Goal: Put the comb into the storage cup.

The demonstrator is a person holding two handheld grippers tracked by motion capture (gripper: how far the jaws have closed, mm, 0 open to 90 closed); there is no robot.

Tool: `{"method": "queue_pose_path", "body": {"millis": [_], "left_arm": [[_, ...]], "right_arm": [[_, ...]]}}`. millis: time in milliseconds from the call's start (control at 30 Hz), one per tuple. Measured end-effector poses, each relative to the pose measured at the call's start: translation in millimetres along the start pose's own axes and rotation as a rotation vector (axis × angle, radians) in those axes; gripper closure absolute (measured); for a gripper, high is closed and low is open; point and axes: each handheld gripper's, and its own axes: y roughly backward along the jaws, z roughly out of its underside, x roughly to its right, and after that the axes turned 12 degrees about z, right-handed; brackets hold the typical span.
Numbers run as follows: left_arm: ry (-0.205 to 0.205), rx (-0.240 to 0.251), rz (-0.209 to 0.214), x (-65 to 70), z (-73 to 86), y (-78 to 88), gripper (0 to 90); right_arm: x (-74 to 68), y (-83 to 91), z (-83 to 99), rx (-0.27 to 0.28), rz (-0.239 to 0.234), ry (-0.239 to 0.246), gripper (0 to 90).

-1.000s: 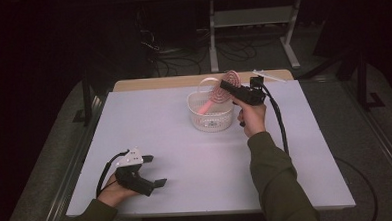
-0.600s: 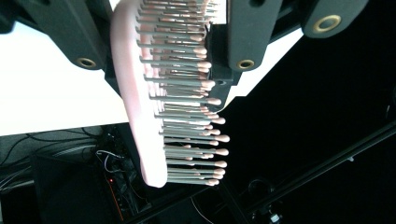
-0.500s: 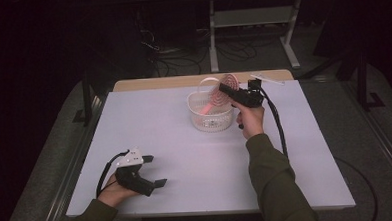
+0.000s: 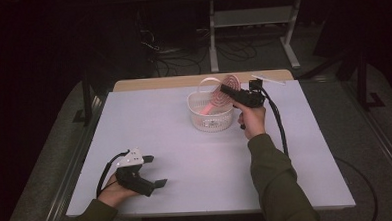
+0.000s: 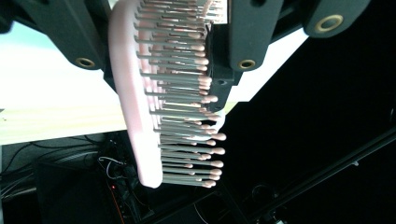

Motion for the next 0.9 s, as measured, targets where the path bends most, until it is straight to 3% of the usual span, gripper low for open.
{"method": "queue_pose_path", "body": {"millis": [900], "left_arm": [[0.002, -0.002, 0.005, 0.2, 0.2, -1.0, 0.2]], "right_arm": [[9.9, 4.5, -1.1, -0.024, 0.052, 0.022, 58.3]]}}
